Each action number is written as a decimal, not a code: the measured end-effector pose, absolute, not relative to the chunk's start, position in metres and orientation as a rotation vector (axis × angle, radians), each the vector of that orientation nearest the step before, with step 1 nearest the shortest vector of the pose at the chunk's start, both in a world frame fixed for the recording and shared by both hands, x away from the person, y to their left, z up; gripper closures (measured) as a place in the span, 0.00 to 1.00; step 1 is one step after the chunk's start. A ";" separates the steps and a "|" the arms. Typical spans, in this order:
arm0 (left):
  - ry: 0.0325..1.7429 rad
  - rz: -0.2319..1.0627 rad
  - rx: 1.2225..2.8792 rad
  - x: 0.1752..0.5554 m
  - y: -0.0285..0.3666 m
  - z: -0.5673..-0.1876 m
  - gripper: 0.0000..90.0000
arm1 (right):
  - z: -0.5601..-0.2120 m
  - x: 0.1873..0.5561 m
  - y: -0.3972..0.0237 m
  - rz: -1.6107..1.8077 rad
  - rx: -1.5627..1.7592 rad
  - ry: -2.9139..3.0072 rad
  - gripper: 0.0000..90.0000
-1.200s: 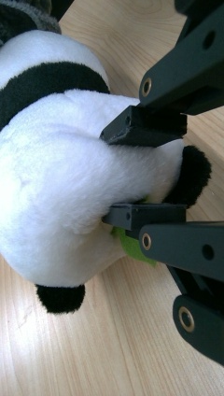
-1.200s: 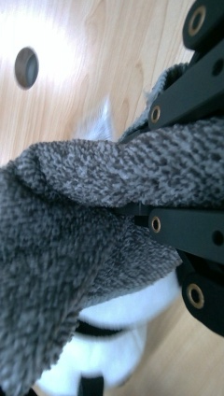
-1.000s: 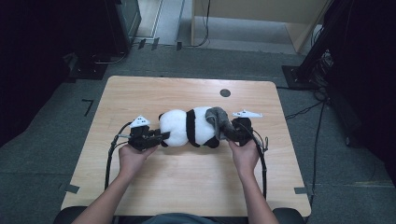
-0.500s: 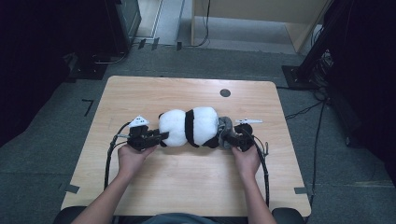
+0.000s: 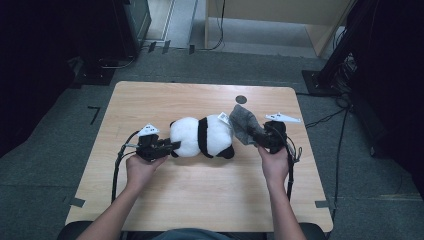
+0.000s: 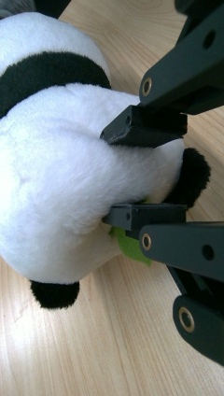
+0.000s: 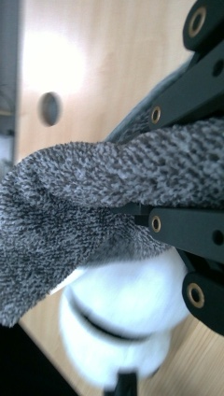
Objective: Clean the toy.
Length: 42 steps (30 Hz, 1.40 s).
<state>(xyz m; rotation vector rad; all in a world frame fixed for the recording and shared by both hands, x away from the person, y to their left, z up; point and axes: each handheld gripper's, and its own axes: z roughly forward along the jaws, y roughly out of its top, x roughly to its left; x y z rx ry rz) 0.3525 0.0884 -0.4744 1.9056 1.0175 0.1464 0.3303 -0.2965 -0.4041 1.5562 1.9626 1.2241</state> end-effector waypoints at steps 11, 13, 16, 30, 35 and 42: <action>1.019 0.147 1.907 0.353 0.088 -0.474 0.72 | -0.373 0.323 -0.222 1.353 1.313 2.135 0.87; 1.019 0.145 1.910 0.353 0.088 -0.474 0.72 | -0.380 0.325 -0.205 1.351 1.293 2.186 0.87; 1.018 0.144 1.910 0.352 0.089 -0.474 0.72 | -0.390 0.325 -0.183 1.355 1.273 2.252 0.87; 1.019 0.146 1.922 0.353 0.089 -0.475 0.73 | -0.443 0.323 -0.135 1.255 1.229 2.415 0.87; 1.024 0.142 1.934 0.353 0.089 -0.475 0.73 | -0.456 0.317 -0.140 1.284 1.241 2.405 0.88; 1.027 0.133 1.941 0.353 0.089 -0.474 0.75 | -0.459 0.313 -0.156 1.254 1.277 2.400 0.87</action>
